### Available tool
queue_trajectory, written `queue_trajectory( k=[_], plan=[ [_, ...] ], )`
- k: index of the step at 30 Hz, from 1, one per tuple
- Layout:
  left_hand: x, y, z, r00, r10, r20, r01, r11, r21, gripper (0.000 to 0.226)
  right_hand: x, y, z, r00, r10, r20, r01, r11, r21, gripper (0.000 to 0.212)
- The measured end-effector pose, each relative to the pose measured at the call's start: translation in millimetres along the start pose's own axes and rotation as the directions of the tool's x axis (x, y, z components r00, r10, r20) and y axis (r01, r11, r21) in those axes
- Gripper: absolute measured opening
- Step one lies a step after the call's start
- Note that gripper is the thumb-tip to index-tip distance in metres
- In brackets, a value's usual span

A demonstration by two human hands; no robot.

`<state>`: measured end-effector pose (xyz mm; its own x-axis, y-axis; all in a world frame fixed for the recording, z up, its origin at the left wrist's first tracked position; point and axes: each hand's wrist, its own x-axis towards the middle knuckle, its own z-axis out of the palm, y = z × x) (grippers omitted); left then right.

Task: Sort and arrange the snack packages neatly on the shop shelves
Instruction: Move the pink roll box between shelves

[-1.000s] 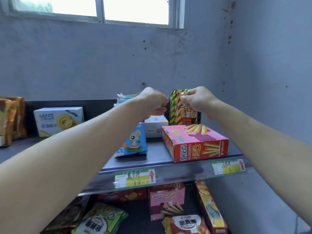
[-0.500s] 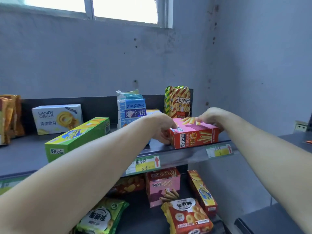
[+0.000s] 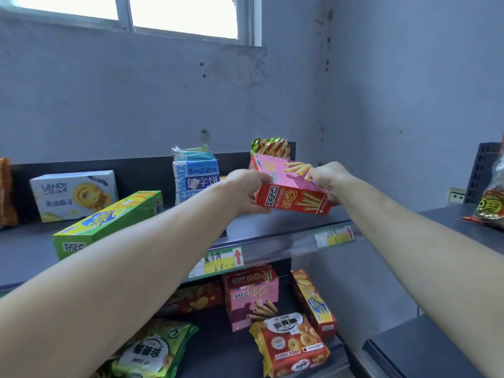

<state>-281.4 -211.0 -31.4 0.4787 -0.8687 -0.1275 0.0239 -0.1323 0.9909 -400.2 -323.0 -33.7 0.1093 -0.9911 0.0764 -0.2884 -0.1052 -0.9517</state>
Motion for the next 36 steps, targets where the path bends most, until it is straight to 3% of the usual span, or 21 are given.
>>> queue_trajectory(
  k=[6, 9, 12, 14, 17, 20, 23, 27, 32, 36],
  plan=[
    [-17, 23, -19, 0.969, 0.236, -0.074, -0.243, 0.963, -0.118, 0.045, -23, -1, -9, 0.991, -0.087, 0.102, 0.070, 0.984, 0.164, 0.014],
    [-36, 33, -38, 0.950, 0.300, -0.083, -0.307, 0.948, -0.085, 0.035, -42, -6, -12, 0.969, -0.190, 0.161, 0.159, 0.970, 0.183, 0.024],
    [-53, 38, -56, 0.937, 0.340, -0.074, -0.342, 0.940, -0.011, 0.023, -60, -9, -15, 0.924, -0.296, 0.243, 0.246, 0.945, 0.215, 0.007],
    [-65, 37, -68, 0.931, 0.357, -0.070, -0.355, 0.934, 0.045, 0.017, -70, -10, -16, 0.901, -0.283, 0.329, 0.180, 0.933, 0.310, 0.028],
    [-80, 32, -82, 0.920, 0.387, -0.054, -0.381, 0.919, 0.100, 0.019, -90, -9, -15, 0.851, -0.236, 0.470, 0.105, 0.952, 0.288, 0.015],
    [-94, 28, -94, 0.916, 0.401, -0.015, -0.397, 0.911, 0.111, 0.023, -110, -5, -13, 0.794, -0.229, 0.563, 0.016, 0.934, 0.356, 0.042],
    [-106, 27, -105, 0.912, 0.410, 0.025, -0.410, 0.908, 0.089, 0.022, -126, -2, -11, 0.784, -0.249, 0.569, 0.038, 0.934, 0.356, 0.071],
    [-113, 21, -116, 0.909, 0.415, 0.031, -0.416, 0.907, 0.066, 0.020, -142, 4, -5, 0.766, -0.261, 0.587, 0.109, 0.954, 0.281, 0.050],
    [-115, 4, -132, 0.896, 0.429, -0.118, -0.440, 0.893, -0.095, 0.020, -153, 10, 7, 0.828, -0.266, 0.493, 0.115, 0.942, 0.315, 0.046],
    [-123, -12, -131, 0.945, 0.320, -0.069, -0.322, 0.947, -0.016, 0.009, -156, 11, 15, 0.836, -0.280, 0.473, 0.126, 0.935, 0.330, 0.041]
  ],
)
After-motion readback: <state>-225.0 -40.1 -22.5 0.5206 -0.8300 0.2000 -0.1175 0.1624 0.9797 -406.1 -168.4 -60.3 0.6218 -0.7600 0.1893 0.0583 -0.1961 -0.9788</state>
